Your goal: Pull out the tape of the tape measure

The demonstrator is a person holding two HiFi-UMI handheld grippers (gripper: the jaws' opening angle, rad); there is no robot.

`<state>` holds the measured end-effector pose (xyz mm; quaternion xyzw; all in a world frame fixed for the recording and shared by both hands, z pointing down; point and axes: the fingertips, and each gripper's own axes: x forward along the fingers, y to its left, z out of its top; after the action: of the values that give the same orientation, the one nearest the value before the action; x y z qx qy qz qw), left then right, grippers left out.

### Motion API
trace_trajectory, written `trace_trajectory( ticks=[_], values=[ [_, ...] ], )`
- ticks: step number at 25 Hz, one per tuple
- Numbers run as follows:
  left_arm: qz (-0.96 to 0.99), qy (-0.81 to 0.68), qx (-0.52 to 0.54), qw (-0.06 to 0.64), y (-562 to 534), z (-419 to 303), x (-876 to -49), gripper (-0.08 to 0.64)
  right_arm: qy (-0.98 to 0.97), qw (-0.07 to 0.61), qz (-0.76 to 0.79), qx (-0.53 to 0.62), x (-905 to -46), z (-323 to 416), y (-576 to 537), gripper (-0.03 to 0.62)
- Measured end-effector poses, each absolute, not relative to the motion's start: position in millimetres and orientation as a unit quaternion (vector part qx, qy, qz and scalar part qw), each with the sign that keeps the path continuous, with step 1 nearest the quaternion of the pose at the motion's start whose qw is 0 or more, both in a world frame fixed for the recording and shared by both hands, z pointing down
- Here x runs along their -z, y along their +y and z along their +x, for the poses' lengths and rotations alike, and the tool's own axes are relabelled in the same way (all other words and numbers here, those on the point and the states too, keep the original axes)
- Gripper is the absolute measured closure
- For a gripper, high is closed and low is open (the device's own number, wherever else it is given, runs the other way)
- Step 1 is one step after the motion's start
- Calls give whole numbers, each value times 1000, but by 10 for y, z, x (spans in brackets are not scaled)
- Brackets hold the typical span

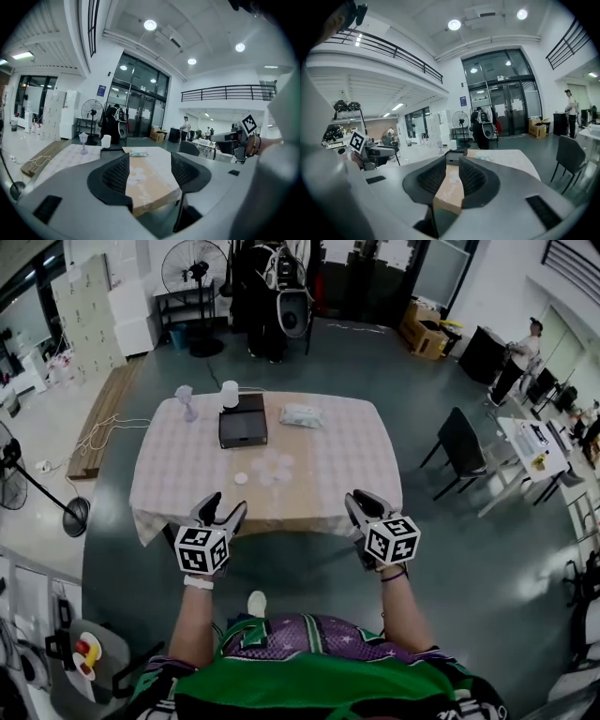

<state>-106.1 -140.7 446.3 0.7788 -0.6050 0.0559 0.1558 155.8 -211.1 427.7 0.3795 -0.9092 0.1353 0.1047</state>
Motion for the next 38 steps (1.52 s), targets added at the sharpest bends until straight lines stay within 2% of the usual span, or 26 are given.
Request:
trace_trajectory(
  ticks=[12, 18, 29, 33, 38],
  values=[
    [788, -608, -38, 88, -234, 44, -3881, 274, -909, 90, 395, -98, -4000, 2786, -951, 518],
    [801, -596, -34, 54, 279, 439, -3567, 292, -920, 74, 378, -73, -3763, 3036, -425, 523],
    [774, -633, 4, 1, 696, 735, -3119, 450, -926, 14, 375, -39, -3312, 3277, 90, 546],
    [778, -628, 18, -5, 822, 850, -3073, 487, -918, -28, 391, -62, -3312, 3366, 229, 563],
    [778, -629, -3, -14, 1016, 906, -3180, 510, -913, -31, 401, -64, -3288, 3404, 374, 575]
  ],
)
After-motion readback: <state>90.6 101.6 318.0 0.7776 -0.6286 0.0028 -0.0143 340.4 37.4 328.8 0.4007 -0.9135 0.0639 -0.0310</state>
